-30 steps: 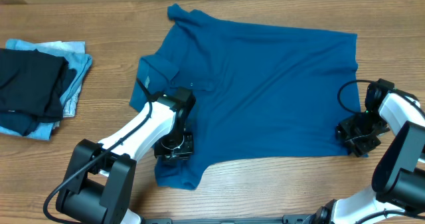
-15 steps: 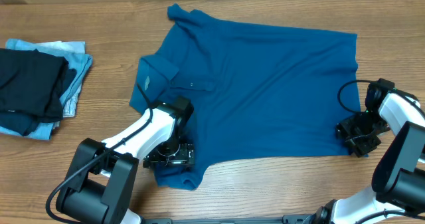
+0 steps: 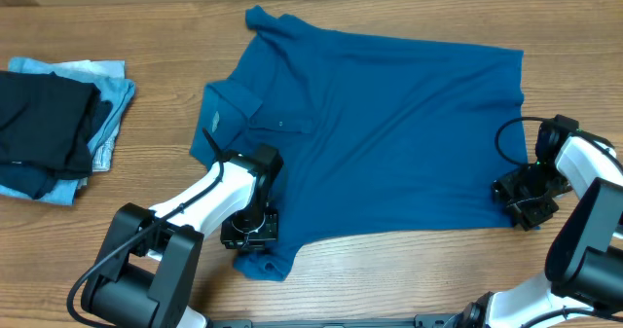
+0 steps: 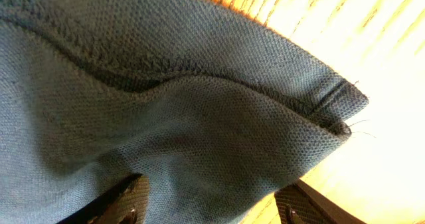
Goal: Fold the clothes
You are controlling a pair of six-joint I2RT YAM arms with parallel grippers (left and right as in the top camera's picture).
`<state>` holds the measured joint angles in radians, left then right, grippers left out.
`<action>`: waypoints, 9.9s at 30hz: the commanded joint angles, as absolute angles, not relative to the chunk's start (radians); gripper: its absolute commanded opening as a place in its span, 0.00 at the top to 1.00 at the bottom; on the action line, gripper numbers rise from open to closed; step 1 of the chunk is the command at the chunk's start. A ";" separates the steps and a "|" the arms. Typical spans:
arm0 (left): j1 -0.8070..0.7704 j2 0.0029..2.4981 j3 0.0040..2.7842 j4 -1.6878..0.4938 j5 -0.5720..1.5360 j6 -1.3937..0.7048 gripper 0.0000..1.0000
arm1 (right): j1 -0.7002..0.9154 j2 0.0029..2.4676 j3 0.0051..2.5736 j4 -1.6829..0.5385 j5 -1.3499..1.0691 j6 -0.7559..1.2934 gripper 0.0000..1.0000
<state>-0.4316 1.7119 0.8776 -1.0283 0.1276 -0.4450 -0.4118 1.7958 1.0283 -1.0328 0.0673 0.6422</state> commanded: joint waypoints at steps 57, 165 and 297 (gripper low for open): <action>-0.208 1.745 1.337 -0.742 -0.086 -0.374 0.47 | -0.312 1.809 1.269 -0.579 0.043 0.570 0.10; -0.466 1.879 1.362 -1.047 -0.155 0.046 0.44 | -0.165 1.872 1.015 -0.367 0.065 0.156 0.84; -0.411 2.066 1.557 -0.501 -0.455 -0.075 0.78 | -0.276 1.861 1.101 -0.543 0.092 0.839 0.61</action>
<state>-0.4168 2.0708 1.5307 -0.5011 -0.4389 -0.0612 -0.2749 1.8660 1.1183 -0.5613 0.0608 0.8185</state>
